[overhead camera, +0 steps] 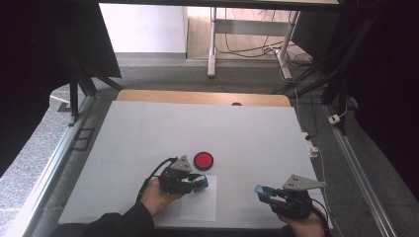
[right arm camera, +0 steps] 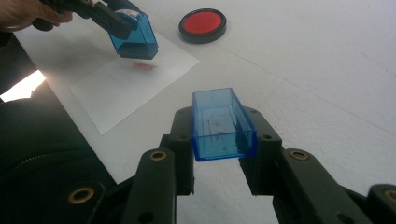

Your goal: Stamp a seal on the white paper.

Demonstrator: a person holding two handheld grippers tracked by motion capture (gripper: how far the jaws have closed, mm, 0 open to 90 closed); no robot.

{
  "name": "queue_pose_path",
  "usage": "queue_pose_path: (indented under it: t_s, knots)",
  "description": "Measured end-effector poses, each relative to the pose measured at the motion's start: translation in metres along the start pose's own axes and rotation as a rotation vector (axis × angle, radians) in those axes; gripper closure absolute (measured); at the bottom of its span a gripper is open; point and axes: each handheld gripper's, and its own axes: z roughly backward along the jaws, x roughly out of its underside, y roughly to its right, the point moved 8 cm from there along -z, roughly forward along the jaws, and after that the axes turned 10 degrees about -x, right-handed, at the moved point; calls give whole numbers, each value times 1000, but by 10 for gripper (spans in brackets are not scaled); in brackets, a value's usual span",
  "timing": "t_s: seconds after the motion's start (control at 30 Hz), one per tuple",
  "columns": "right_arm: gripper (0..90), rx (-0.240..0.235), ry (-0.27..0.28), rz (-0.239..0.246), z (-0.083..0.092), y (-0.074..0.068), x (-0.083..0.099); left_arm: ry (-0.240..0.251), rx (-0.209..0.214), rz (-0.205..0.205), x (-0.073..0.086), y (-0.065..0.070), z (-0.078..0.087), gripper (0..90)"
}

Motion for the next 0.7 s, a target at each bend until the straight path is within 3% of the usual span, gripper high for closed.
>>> queue_pose_path:
  t_s: [0.7]
  knots:
    - [684,-2,0,-8,0,1,0,118,79,3,-20,-4,37,702]
